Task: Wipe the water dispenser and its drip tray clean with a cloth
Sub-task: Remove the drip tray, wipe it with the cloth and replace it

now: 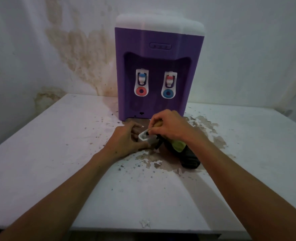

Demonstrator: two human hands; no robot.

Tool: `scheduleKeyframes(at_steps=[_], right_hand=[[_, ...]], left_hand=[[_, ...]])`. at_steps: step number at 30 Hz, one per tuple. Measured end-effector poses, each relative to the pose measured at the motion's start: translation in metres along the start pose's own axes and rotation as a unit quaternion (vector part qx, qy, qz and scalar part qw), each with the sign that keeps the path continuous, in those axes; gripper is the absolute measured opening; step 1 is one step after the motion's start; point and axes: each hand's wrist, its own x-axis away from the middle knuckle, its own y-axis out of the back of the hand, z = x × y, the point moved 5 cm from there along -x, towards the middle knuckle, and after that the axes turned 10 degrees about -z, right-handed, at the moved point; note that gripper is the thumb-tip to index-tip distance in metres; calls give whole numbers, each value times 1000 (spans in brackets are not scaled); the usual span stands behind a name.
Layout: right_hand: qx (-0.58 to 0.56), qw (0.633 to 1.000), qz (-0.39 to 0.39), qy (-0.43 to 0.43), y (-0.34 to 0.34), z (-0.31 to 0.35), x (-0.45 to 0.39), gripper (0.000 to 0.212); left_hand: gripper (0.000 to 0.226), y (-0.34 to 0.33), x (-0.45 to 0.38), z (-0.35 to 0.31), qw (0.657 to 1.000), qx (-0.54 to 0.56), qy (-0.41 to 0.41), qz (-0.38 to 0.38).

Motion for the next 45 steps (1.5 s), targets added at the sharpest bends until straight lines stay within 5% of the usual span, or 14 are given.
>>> scheduleKeyframes(at_steps=[16, 20, 27, 36, 45], right_hand=[[166, 975, 118, 91, -41, 32, -24, 18], [150, 977, 97, 114, -50, 36, -22, 36], [47, 992, 111, 44, -20, 12, -11, 19], [66, 992, 86, 61, -32, 17, -18, 15], [102, 993, 13, 54, -48, 14, -11, 14]], left_hand=[[65, 7, -4, 16, 999, 7, -29, -17], [74, 8, -4, 19, 999, 9, -17, -28], [68, 8, -2, 15, 999, 43, 5, -12], [34, 7, -3, 16, 998, 43, 47, 14], [36, 7, -6, 18, 997, 42, 62, 27]])
